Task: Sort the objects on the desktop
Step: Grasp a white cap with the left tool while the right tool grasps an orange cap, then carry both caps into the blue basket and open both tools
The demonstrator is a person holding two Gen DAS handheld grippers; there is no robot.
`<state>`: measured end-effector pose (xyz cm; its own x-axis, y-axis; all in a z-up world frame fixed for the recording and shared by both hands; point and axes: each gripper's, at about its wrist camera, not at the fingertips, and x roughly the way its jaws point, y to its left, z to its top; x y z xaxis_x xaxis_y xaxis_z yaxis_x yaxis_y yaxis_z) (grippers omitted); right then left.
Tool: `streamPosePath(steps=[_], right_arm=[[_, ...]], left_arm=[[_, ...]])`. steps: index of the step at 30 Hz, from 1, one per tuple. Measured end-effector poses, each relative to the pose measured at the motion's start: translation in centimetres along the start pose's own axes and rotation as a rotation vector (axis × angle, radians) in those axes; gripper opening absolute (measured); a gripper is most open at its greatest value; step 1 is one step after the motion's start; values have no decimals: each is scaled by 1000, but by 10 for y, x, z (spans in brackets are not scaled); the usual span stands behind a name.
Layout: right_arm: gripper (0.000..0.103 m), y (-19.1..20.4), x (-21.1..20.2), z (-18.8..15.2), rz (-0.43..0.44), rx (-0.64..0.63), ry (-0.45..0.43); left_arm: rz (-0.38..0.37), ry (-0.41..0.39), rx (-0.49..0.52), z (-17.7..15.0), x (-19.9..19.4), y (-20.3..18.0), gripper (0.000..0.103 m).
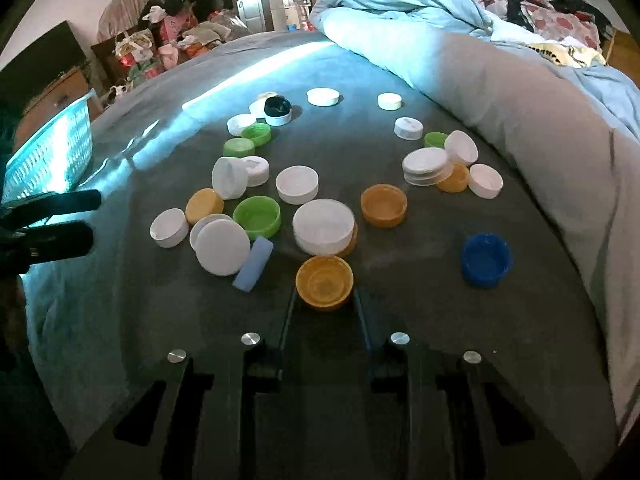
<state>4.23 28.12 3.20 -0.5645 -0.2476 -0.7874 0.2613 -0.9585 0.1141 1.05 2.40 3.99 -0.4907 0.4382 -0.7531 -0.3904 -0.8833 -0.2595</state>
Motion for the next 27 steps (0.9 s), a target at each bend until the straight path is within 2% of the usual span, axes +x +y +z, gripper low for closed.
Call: streamPosePath(steps=[6,10,12,14,16,18,20,27], right_arm=[[24,-12,-21,-22,34,100,-27],[24,-16,-21,-32,42,133,-37],[24,-18,-21,-31,46,154,-40],[24,-18,-20,-32,51,163,-45],[24,-18,-20,-32,46,163,-49],[24,-17,-20,-33,42,162,-51],[24,-16,-20,-33,38,163,-51],[24,-11,-27,-27,4,150,-58]], left_arm=[[-72,-7,101,4,19,-13,103],[-65,14,134,4,34,-19,99],[-60,28,151,4,38,-22,88],[-49,55,158,3,43,-23,65],[-45,59,156,3,45,-22,52],[-41,59,152,3,46,-21,45],[-38,55,143,2,44,-19,32],[-43,31,149,2,28,-26,32]])
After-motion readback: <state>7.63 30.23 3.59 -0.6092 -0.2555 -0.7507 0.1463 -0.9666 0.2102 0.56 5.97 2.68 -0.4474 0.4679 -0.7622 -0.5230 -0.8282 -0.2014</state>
